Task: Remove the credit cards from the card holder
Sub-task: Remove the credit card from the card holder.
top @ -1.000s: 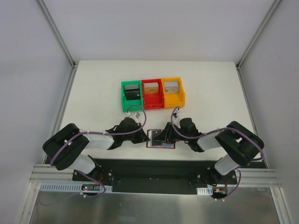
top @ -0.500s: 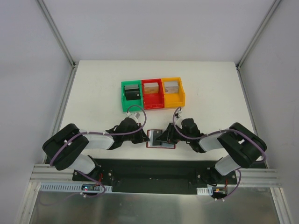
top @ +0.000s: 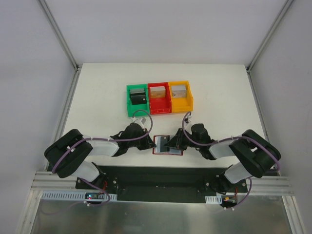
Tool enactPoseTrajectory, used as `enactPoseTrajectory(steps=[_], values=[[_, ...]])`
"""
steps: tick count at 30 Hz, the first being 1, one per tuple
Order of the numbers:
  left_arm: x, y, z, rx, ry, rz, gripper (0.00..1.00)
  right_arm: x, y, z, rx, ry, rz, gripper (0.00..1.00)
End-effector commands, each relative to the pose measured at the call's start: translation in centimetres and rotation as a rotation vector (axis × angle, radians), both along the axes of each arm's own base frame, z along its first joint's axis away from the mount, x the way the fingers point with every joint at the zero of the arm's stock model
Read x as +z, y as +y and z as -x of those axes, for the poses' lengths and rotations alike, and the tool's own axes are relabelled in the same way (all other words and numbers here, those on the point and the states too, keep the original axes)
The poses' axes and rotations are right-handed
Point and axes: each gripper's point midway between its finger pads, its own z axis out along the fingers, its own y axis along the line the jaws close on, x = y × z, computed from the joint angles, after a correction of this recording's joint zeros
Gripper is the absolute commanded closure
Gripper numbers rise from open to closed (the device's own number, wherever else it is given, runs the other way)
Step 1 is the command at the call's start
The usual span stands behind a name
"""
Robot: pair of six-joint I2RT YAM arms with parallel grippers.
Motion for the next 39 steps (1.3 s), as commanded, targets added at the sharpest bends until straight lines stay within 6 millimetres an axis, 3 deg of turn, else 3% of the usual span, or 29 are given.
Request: enactPoseTrajectory(steps=[1,17,22,31,39], values=[[-3.9,3.5,2.1,0.029,0.086,-0.169,1.00,1.5,0.1,-0.3,0.011,-0.054,-0.039,0.81],[-3.8,3.5,2.1,0.032,0.085,-0.168,1.00,1.3,-1.0,-0.3,-0.007,-0.054,-0.031,0.86],[-3.8,3.5,2.1,0.033,0.086,-0.168,1.00,1.3,-1.1,-0.4,-0.010,-0.056,-0.028,0.99],[-2.7,3.6,1.8,0.032,0.045,-0.154,1.00,1.1,-2.7,-0.3,-0.018,-0.064,0.055,0.99],[-1.5,3.5,1.6,0.026,0.011,-0.133,0.98,3.0,-4.2,-0.6,-0.019,-0.135,0.134,0.99]])
